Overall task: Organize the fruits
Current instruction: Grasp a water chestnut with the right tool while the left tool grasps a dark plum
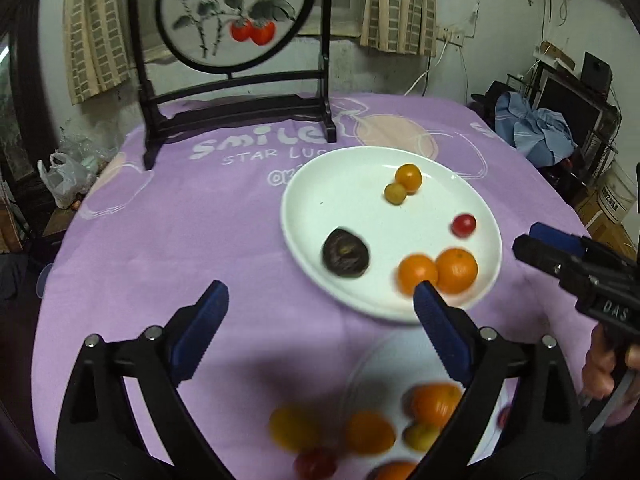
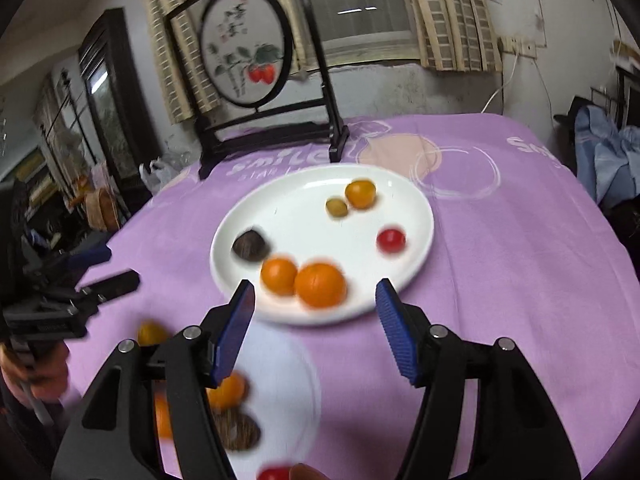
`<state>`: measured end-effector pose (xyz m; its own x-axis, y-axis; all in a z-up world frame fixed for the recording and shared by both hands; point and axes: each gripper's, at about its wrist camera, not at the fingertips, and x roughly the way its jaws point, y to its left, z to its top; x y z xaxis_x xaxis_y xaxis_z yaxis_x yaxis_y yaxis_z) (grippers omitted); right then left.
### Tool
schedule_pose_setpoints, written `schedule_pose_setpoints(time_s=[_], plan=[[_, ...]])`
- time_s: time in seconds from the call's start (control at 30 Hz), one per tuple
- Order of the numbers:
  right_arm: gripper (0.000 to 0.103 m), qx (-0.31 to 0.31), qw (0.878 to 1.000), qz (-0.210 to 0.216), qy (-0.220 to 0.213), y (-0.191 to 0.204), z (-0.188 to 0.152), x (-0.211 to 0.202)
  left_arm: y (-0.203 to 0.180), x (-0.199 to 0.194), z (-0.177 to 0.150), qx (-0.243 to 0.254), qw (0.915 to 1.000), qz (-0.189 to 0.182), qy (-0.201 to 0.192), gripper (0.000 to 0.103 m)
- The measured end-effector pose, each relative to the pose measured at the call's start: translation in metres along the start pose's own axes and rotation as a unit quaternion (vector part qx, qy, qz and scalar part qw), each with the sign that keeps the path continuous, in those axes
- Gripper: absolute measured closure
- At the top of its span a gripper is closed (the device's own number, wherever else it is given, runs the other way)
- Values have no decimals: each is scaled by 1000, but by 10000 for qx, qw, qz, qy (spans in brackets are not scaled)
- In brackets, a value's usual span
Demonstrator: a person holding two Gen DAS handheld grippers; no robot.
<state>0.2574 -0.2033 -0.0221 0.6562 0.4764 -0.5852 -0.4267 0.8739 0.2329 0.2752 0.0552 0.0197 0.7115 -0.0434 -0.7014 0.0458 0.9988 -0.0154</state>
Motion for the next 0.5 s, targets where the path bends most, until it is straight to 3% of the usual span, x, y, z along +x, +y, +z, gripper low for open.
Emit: schedule_pose_setpoints(time_s=[0.13, 0.3, 0.37, 0.5], plan=[[40, -445, 9979, 271, 383, 10, -40, -25, 19, -31, -45, 22, 9999, -151, -79, 5], [40, -1126, 9904, -172, 783, 23, -74, -39, 36, -56, -98, 288, 9983, -509, 14, 5], [40, -1125, 9896, -261, 855, 23, -81, -38, 39, -64, -114, 405, 9980, -479, -7, 5], [40, -855, 9909, -415, 950, 16, -90, -31, 45, -67, -131, 339, 9962, -797, 20, 5]])
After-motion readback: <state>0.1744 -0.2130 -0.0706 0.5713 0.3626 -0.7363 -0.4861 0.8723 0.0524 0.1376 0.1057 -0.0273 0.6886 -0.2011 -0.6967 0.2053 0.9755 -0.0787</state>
